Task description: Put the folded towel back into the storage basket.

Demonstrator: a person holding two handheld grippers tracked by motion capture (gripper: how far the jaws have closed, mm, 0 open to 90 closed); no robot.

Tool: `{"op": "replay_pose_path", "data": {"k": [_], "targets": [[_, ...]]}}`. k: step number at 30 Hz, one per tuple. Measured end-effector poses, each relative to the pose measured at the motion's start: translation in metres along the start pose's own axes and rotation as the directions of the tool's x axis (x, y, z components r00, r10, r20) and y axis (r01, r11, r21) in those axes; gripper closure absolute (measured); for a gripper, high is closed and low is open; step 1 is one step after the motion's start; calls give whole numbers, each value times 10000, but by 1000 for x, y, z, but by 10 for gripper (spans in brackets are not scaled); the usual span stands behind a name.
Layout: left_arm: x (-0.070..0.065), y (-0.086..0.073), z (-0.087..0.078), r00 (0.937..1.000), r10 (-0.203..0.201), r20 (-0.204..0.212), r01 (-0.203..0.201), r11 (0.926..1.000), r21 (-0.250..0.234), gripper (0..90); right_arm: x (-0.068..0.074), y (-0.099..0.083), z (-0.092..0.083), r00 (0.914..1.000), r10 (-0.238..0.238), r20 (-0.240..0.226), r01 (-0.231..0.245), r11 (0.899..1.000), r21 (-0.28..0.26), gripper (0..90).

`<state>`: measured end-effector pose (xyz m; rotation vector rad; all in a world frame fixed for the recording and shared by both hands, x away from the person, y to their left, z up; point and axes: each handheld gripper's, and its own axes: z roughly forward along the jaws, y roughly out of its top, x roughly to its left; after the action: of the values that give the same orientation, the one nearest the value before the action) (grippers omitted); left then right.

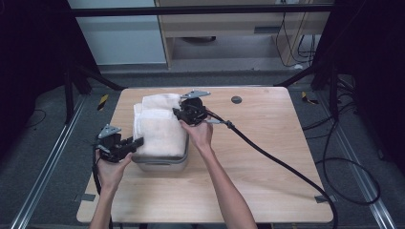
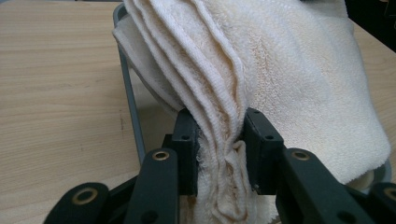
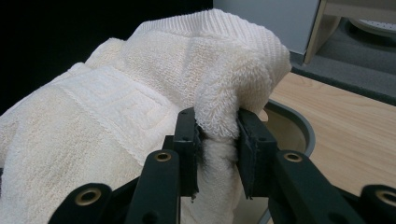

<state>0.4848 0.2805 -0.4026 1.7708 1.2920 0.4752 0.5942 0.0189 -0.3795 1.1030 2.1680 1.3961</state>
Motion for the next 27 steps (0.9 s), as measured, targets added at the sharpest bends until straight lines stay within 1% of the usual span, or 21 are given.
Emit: {"op": "replay_pose_path", "data": {"k": [5,10,13,21,27], "targets": [[0,-2,4,10000,33,-69,-33,9999,108,681,-1,-3,4,9999,-78,75,77,9998,170,714],[0,-4,6,9999,91,-108,-89,9998,182,680,-2,-6,6,9999,-40,106,37,9997,237,713],[1,-6,9,9999,73,-102,-70,9996,282,680,-2,-9,8,9999,-47,156,41,9993,385,712],[1,-9,14,9998,112,-153,-104,9987,491,680,-2,-14,12,9992,-253,302,235,9979,597,709],[2,-12,18,9997,156,-207,-143,9979,630,680,-3,-16,15,9991,-269,331,242,9966,792,709]]}}
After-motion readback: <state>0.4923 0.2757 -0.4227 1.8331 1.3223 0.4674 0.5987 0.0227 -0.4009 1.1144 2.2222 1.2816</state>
